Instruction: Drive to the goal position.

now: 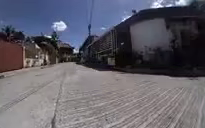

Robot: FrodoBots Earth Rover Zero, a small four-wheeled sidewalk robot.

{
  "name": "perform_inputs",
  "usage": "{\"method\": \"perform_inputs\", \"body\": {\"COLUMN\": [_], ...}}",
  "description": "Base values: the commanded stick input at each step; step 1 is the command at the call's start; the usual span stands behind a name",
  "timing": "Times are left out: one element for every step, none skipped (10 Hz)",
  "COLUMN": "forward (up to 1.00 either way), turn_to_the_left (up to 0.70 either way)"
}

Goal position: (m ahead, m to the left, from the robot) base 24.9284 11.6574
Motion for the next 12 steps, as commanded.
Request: {"method": "perform_inputs", "body": {"forward": [1.0,1.0,1.0,1.0,1.0,1.0,1.0,1.0,1.0,1.0,1.0,1.0], "turn_to_the_left": [0.13,0.05,0.07,0.09,0.11,0.09,0.05,0.08,0.15,0.2,0.14,0.03]}}
